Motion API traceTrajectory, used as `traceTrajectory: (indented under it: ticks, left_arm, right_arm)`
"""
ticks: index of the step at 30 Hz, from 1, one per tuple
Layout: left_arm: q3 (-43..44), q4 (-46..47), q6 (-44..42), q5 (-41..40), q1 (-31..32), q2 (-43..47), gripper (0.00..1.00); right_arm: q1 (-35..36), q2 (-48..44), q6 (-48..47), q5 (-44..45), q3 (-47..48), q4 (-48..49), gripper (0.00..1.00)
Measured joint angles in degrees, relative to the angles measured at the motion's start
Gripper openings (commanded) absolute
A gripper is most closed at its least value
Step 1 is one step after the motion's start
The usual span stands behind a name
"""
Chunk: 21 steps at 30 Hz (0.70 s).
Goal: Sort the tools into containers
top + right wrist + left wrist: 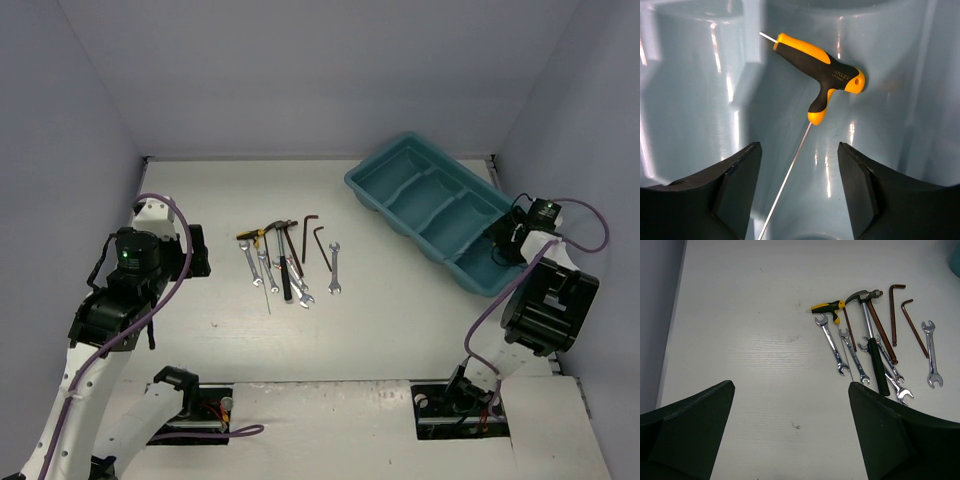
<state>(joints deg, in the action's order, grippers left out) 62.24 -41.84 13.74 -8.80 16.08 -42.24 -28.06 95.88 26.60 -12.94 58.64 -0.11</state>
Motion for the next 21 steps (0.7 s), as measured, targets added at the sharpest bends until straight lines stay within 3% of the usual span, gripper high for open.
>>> traceTrajectory:
  ticks: [6,11,16,21]
  left_arm:
    - [0.00,-0.06,0.37,-0.02,0.00,-0.34,0.95]
    - [0.00,-0.15,1.38,0.05,0.00,-1.58,0.95]
    - [0.00,-0.31,2.91,0.24,0.00,-3.35,0.95]
    - [-0.12,-0.96,4.80,-0.05,0.00,-5.05,0.95]
  right_arm:
    - [1.59,-7.16,-1.15,0.90,2.13,-1.66,0.63]
    - [9.73,-14.60,-3.89,2.70,6.33,-3.68,0.60]
    - [25.77,-19.05,-7.52,5.30,8.95,-4.79,0.59]
    - [47.68,-17.37,-9.49,9.75,9.34,-6.58,0.51]
